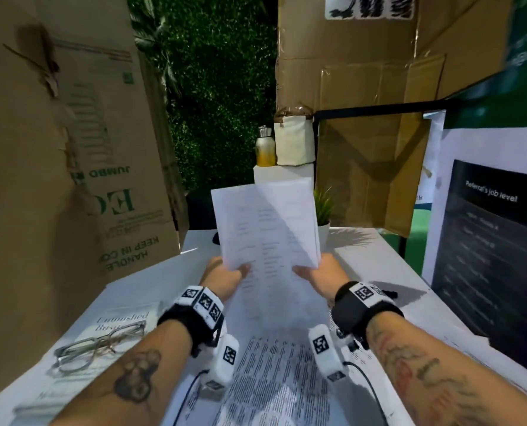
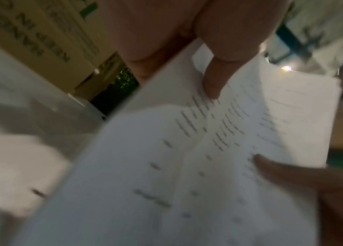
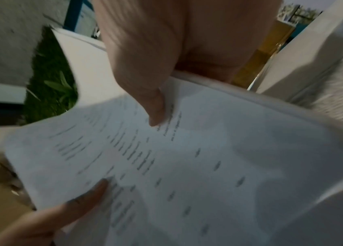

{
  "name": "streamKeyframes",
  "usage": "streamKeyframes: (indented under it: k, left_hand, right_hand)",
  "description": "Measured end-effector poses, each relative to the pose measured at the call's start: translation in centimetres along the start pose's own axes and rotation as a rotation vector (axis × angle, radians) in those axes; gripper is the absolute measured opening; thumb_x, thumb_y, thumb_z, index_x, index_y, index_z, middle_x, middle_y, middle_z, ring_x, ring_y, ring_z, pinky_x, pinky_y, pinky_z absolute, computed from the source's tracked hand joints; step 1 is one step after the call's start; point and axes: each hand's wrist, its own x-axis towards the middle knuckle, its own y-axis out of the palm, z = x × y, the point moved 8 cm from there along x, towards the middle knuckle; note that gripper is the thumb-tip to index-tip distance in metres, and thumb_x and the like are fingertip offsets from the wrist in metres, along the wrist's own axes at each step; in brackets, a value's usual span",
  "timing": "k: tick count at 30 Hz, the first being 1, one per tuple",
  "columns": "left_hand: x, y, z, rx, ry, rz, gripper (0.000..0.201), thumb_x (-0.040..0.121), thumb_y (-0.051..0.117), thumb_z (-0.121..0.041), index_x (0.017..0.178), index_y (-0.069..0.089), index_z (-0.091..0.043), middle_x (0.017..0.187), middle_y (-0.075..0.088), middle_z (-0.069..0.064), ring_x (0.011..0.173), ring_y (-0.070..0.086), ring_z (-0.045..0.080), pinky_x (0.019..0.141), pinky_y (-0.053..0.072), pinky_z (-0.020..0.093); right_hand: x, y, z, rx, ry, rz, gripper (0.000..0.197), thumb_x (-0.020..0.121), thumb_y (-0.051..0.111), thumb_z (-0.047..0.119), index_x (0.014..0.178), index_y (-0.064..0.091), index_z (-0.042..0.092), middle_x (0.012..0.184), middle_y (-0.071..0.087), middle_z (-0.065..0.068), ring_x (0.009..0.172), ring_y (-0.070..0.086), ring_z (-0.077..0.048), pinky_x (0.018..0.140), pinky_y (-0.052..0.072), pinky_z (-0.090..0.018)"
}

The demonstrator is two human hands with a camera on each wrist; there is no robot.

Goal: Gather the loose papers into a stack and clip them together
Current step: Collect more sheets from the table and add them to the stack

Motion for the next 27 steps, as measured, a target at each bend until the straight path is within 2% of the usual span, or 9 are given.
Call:
streamKeyframes:
  k: [3,6,9,12,17,19,21,24,27]
  left_hand:
    - [-0.6,-0.5,1.2,0.094,-0.009,-0.023,0.012,0.086,0.067,-0.008,0.09,0.074,-0.017,0.084,0.071,-0.01,0.084,0.064,0.014,0.07,0.05,0.014]
    - [0.0,-3.0,1.9,0.029,-0.065,-0.094,0.012,0.082,0.069,-0.007,0.075,0.074,-0.016,0.09,0.075,0.006,0.091,0.07,0.025,0.089,0.055,0.041]
    - [0.0,-5.6,1.9,0.088,-0.107,-0.125,0.019,0.089,0.064,-0.012,0.104,0.07,-0.002,0.105,0.066,0.01,0.103,0.063,0.024,0.086,0.048,0.033]
    - [-0.2,-7.9,2.2,-0.04,-0.112,-0.165,0.016,0.088,0.065,-0.005,0.102,0.068,0.0,0.104,0.069,0.014,0.101,0.066,0.028,0.088,0.049,0.036]
    - [-0.9,-9.6,3.1,-0.173,-0.196,-0.176,0.023,0.087,0.065,-0.002,0.109,0.067,0.006,0.108,0.07,0.018,0.098,0.067,0.031,0.09,0.051,0.04]
    - [-1.0,-9.9,3.5,-0.216,-0.215,-0.179,0.027,0.088,0.064,-0.001,0.113,0.065,0.008,0.113,0.069,0.018,0.099,0.066,0.033,0.09,0.05,0.042]
    - [-1.1,-9.9,3.8,-0.253,-0.228,-0.177,0.028,0.088,0.063,0.0,0.115,0.064,0.01,0.117,0.067,0.02,0.102,0.066,0.035,0.093,0.05,0.045]
    - [-1.8,-9.0,4.0,-0.323,-0.276,-0.112,0.027,0.092,0.058,-0.001,0.116,0.063,0.009,0.111,0.068,0.022,0.1,0.066,0.036,0.093,0.051,0.046]
    - [-2.9,-7.1,4.2,-0.298,-0.33,0.052,0.023,0.092,0.056,-0.002,0.112,0.066,0.005,0.115,0.07,0.021,0.099,0.067,0.035,0.094,0.051,0.049]
  right_hand:
    - [-1.5,1.9,-2.1,-0.248,0.056,0.243,0.043,0.079,0.08,0.015,0.12,0.068,0.009,0.117,0.071,-0.007,0.109,0.066,-0.022,0.093,0.053,-0.033]
    - [-3.8,3.5,-3.3,-0.408,0.083,0.515,0.052,0.071,0.087,0.015,0.118,0.065,0.02,0.113,0.067,0.004,0.107,0.062,-0.016,0.091,0.053,-0.028]
    - [-5.0,4.0,-4.8,-0.88,0.094,0.6,0.078,0.059,0.091,0.038,0.127,0.057,0.023,0.12,0.063,0.007,0.108,0.058,-0.018,0.098,0.047,-0.034]
    - [-4.7,4.2,-5.7,-1.005,0.104,0.562,0.084,0.058,0.088,0.046,0.131,0.056,0.02,0.13,0.064,0.001,0.115,0.061,-0.023,0.096,0.048,-0.031]
    - [-3.7,2.1,-3.0,-0.793,-0.028,0.388,0.014,0.088,0.069,0.021,0.08,0.062,0.011,0.081,0.063,-0.005,0.079,0.052,-0.019,0.059,0.037,-0.023]
    - [-3.4,0.5,-2.4,-0.589,-0.06,0.299,0.028,0.09,0.067,0.012,0.067,0.053,0.021,0.067,0.057,0.008,0.069,0.052,-0.015,0.061,0.043,-0.016]
    - [-3.2,-1.8,-2.5,-0.384,-0.044,0.161,0.032,0.09,0.066,0.005,0.065,0.055,0.021,0.061,0.061,0.012,0.067,0.054,-0.014,0.071,0.048,-0.027]
    - [-3.5,-4.9,-2.4,-0.232,-0.011,-0.01,0.024,0.09,0.068,0.014,0.069,0.057,0.01,0.064,0.055,-0.003,0.065,0.049,-0.017,0.06,0.038,-0.029]
    - [-4.0,-5.9,-1.2,-0.243,-0.064,0.015,0.025,0.092,0.067,0.016,0.07,0.055,0.012,0.06,0.047,0.001,0.049,0.04,-0.004,0.045,0.031,-0.012]
